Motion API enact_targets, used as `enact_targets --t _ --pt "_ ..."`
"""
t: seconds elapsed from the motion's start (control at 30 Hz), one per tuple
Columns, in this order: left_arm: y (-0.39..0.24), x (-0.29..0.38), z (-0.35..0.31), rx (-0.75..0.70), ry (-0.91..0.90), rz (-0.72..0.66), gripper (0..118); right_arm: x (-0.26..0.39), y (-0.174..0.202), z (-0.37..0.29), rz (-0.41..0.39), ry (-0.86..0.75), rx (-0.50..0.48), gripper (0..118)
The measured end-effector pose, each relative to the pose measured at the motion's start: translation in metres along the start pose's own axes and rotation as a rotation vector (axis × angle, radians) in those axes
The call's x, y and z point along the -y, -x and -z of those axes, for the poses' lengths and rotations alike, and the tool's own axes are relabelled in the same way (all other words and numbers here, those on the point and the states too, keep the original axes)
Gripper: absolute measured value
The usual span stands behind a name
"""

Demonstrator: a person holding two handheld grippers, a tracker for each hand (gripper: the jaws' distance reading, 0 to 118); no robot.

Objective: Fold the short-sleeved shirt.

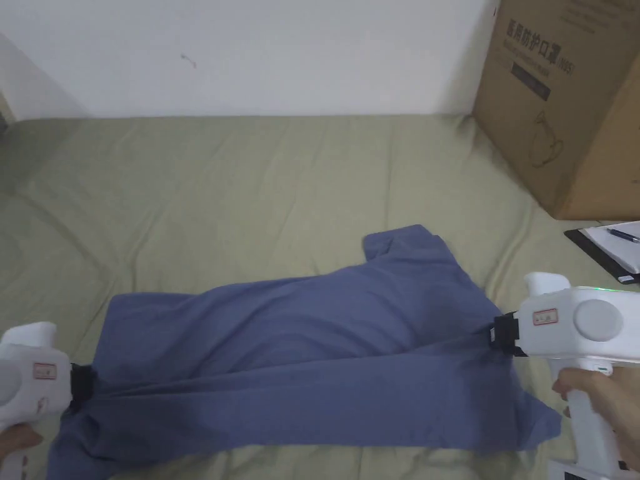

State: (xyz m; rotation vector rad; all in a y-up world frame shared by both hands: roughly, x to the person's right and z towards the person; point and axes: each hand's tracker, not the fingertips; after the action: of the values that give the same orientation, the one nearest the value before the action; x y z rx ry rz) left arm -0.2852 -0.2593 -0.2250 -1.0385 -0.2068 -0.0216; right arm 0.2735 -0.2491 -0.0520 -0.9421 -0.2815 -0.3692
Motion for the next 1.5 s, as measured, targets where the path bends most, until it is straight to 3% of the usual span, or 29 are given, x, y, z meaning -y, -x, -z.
enact_targets --t 0.03,0.07,0.1,0.13,0.17,0.2,0.23,0.27,0.37,0.5,0.53,0.57,0.6,0.63,0.7,0.83,0.97,1.07,1.17,1.27,1.3,1.33,1.4,1.5 --pt "-0.004 -0.001 0.003 -0.019 -0.009 0.010 21 -0.001 0.002 0.007 -0.011 0.000 0.006 3" --pt "-0.006 -0.002 0.006 -0.037 -0.012 0.027 41 -0.002 0.005 0.011 -0.024 0.005 0.026 3" --pt "-0.007 -0.004 0.006 -0.066 -0.001 0.039 78 -0.001 0.007 0.015 -0.068 0.004 0.051 3" --pt "-0.007 -0.004 0.007 -0.057 0.007 0.033 103 0.000 0.008 0.018 -0.097 0.006 0.058 9" --pt "-0.003 -0.001 0.004 -0.047 0.011 0.029 111 0.000 0.009 0.018 -0.099 0.015 0.055 29" --pt "0.000 0.002 -0.002 -0.016 -0.015 0.003 111 0.001 0.010 0.015 -0.103 0.020 0.048 70" --pt "0.003 0.004 -0.011 0.009 -0.059 -0.026 111 0.004 0.011 0.009 -0.106 0.015 0.052 96" --pt "0.008 0.006 -0.020 0.024 -0.075 -0.054 111 0.008 0.011 0.003 -0.110 0.000 0.046 103" --pt "0.023 0.017 -0.050 0.057 -0.105 -0.109 111 0.017 0.012 -0.029 -0.111 -0.067 -0.003 96" --pt "0.031 0.050 -0.085 0.062 -0.105 -0.104 103 0.045 0.019 -0.071 -0.102 -0.112 -0.061 69" --pt "0.031 0.061 -0.090 0.067 -0.112 -0.107 87 0.054 0.021 -0.080 -0.097 -0.121 -0.076 49" --pt "0.032 0.071 -0.091 0.071 -0.115 -0.113 61 0.065 0.023 -0.085 -0.088 -0.125 -0.078 28" --pt "0.032 0.081 -0.090 0.071 -0.108 -0.118 19 0.073 0.024 -0.086 -0.060 -0.126 -0.082 8" --pt "0.031 0.090 -0.088 0.069 -0.087 -0.116 1 0.083 0.026 -0.089 -0.047 -0.127 -0.087 2" --pt "0.029 0.105 -0.084 0.059 -0.061 -0.111 0 0.100 0.027 -0.091 -0.020 -0.105 -0.132 0" --pt "0.037 0.112 -0.069 0.141 -0.041 -0.180 0 0.121 0.036 -0.086 -0.030 -0.077 -0.119 0" --pt "0.036 0.102 -0.054 0.152 -0.036 -0.191 4 0.127 0.034 -0.080 0.016 -0.047 -0.130 0" --pt "0.032 0.099 -0.035 0.140 0.007 -0.168 39 0.128 0.028 -0.079 0.053 -0.039 -0.143 0" --pt "0.025 0.094 -0.025 0.127 0.057 -0.154 42 0.131 0.027 -0.080 0.053 -0.031 -0.134 0" --pt "0.018 0.092 -0.028 0.116 0.055 -0.133 39 0.135 0.024 -0.080 0.050 -0.019 -0.118 0" --pt "0.016 0.093 -0.025 0.104 0.054 -0.127 16 0.136 0.023 -0.079 0.055 -0.018 -0.118 0" --pt "0.014 0.094 -0.022 0.077 0.066 -0.099 4 0.137 0.022 -0.078 0.061 -0.015 -0.118 0" --pt "0.011 0.092 -0.020 0.102 0.076 -0.110 4 0.138 0.020 -0.079 0.075 -0.011 -0.116 0" --pt "-0.001 0.088 -0.024 0.053 0.083 -0.014 4 0.136 0.018 -0.080 0.079 -0.017 -0.114 0"
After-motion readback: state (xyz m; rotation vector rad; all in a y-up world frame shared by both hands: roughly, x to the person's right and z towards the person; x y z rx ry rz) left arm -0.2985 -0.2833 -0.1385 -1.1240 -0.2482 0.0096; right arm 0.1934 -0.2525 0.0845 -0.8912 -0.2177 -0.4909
